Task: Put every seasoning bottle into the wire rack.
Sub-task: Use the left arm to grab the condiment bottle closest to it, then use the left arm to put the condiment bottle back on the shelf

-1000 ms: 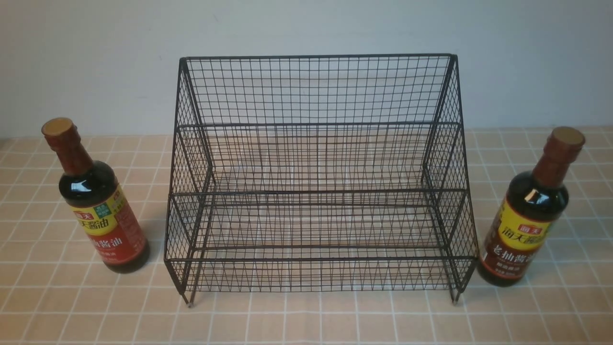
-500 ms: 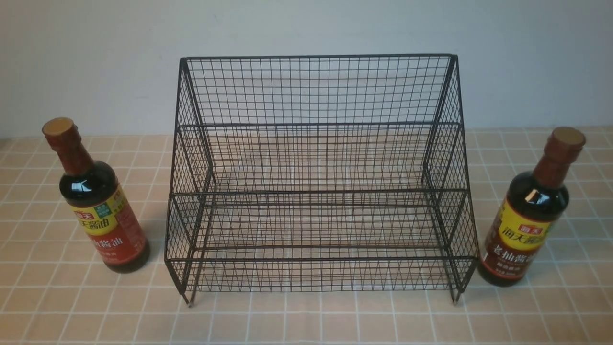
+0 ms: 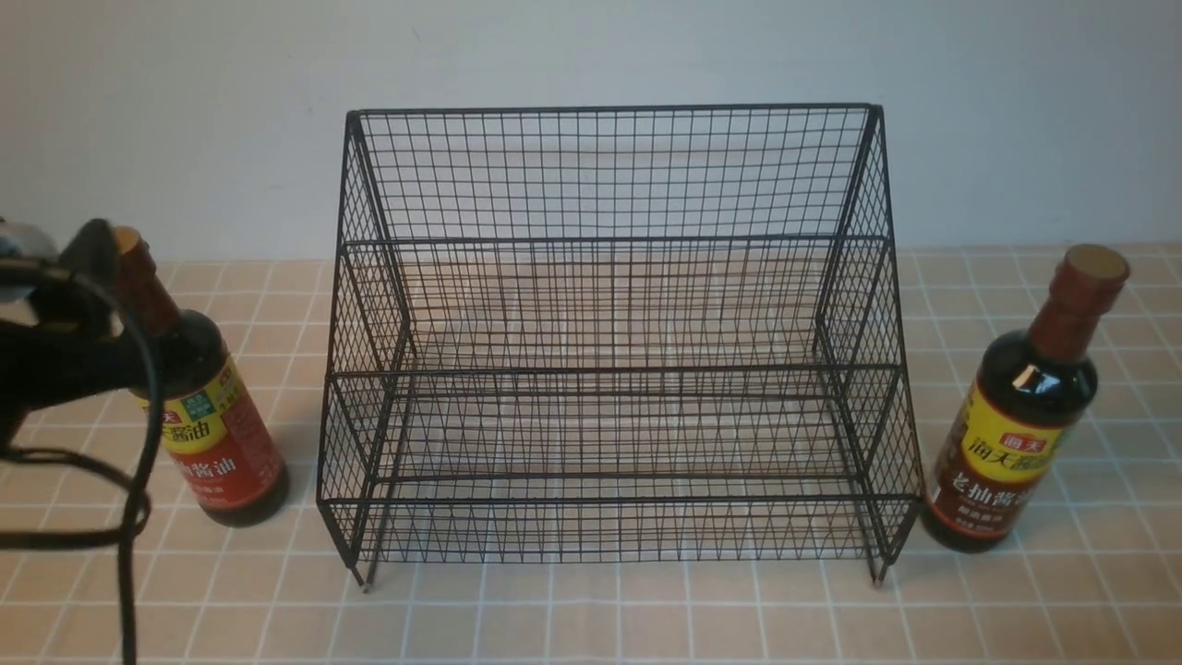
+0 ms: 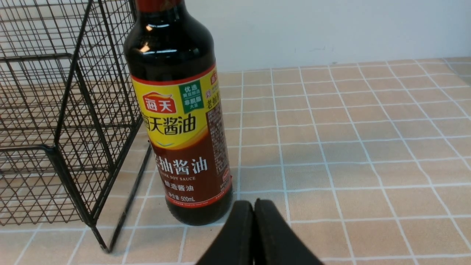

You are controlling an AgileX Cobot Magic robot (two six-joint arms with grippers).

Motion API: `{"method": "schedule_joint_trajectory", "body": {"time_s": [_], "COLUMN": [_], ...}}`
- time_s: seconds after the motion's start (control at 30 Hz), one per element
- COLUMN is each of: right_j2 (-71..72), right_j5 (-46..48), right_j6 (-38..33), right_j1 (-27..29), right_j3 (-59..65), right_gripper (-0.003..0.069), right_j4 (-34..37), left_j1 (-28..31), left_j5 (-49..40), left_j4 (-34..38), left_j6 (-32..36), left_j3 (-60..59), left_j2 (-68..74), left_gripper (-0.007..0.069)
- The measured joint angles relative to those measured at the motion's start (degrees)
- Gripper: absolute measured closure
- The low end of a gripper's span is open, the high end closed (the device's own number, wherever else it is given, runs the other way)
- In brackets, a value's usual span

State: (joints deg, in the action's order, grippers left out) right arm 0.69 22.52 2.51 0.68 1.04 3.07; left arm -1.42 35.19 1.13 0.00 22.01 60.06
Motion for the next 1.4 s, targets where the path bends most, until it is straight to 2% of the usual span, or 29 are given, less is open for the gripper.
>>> {"method": "schedule_joint_trajectory", "body": {"time_s": [0.1,0.17,0.37,0.53,0.67,0.73,0.83,0.93,1.07,1.33,1.4], "right_j2": [0.0,0.0,0.0,0.0,0.0,0.0,0.0,0.0,0.0,0.0,0.0], "right_j5": [0.0,0.0,0.0,0.0,0.0,0.0,0.0,0.0,0.0,0.0,0.0], "right_j6": [0.0,0.0,0.0,0.0,0.0,0.0,0.0,0.0,0.0,0.0,0.0], "right_j1": [0.0,0.0,0.0,0.0,0.0,0.0,0.0,0.0,0.0,0.0,0.0], "right_j3": [0.0,0.0,0.0,0.0,0.0,0.0,0.0,0.0,0.0,0.0,0.0], "right_gripper": [0.0673,0.0673,0.0673,0.0673,0.0673,0.0673,0.0673,0.0673,0.0673,0.0673,0.0673], "right_j4": [0.0,0.0,0.0,0.0,0.0,0.0,0.0,0.0,0.0,0.0,0.0], "left_j1": [0.0,0.0,0.0,0.0,0.0,0.0,0.0,0.0,0.0,-0.7,-2.3], "left_j5": [2.1,3.4,7.1,9.1,9.9,10.0,9.7,4.9,-6.1,-28.6,-31.6], "left_j4": [0.0,0.8,5.0,5.6,5.6,5.6,5.5,5.0,4.6,4.3,4.1], "left_j6": [-0.7,-0.7,-0.7,-0.7,-0.7,-0.7,-0.7,0.0,1.9,4.5,4.8], "left_j3": [1.6,2.5,5.3,6.7,6.8,6.8,6.8,6.8,9.5,25.0,28.4], "left_j2": [5.7,8.7,16.8,22.7,24.3,24.4,23.9,20.7,13.5,-0.3,-2.0], "left_gripper": [0.0075,0.0050,0.0040,0.0047,0.0151,0.0359,0.0368,0.0368,0.0368,0.0368,0.0368]}}
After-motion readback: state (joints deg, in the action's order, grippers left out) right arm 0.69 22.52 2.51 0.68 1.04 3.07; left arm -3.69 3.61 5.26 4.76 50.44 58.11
